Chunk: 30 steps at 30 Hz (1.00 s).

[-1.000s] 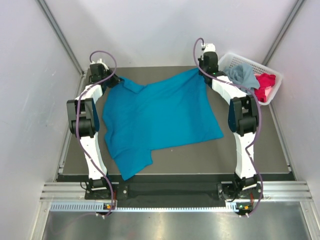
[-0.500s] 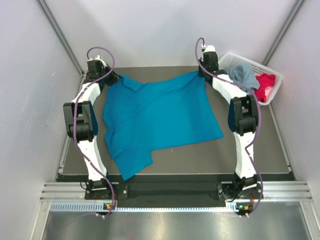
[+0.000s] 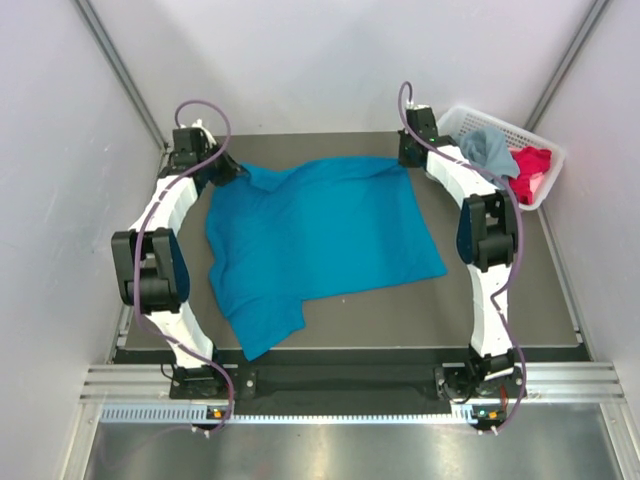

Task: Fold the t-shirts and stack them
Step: Fold the tshirt

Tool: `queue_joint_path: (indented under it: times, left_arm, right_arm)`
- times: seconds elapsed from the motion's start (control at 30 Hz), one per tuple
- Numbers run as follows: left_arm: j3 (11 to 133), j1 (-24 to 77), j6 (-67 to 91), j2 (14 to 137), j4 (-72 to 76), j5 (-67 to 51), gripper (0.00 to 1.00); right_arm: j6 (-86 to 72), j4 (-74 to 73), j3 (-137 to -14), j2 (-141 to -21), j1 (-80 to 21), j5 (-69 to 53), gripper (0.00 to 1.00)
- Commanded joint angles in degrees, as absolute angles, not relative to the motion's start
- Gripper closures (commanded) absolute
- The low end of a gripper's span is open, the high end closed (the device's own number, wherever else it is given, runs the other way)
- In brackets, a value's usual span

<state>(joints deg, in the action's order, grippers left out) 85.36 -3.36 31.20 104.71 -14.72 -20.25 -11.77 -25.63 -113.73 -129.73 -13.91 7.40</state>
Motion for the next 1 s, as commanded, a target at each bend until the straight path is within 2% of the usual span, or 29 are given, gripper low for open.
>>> queue_joint_path:
  times: [0.0,0.17,0.47,0.97]
  left_arm:
    - [81.75,-1.59,30.15,98.89,-18.81,-19.25,1.00]
    - [75.77,-1.67,30.85,93.35,-22.13,-15.30,1.00]
    - [71.99,-1.67,29.71,89.65,-28.21,-13.80,1.00]
    - [66.98,-1.76,31.73,89.47,-31.81,-10.64,1.00]
  right_arm:
    - [-13.18,-29.61,-115.32,-124.28,-13.18,7.56,1.00]
    - [-12.31,-30.06,-109.26,-119.89,-13.10,9.13,1.00]
    - [-7.38,-29.18,-100.21,-116.37,-12.66,9.32,0.99]
    - [-7.03,-28.21,-95.54,-117.25,-12.04,11.68,0.97]
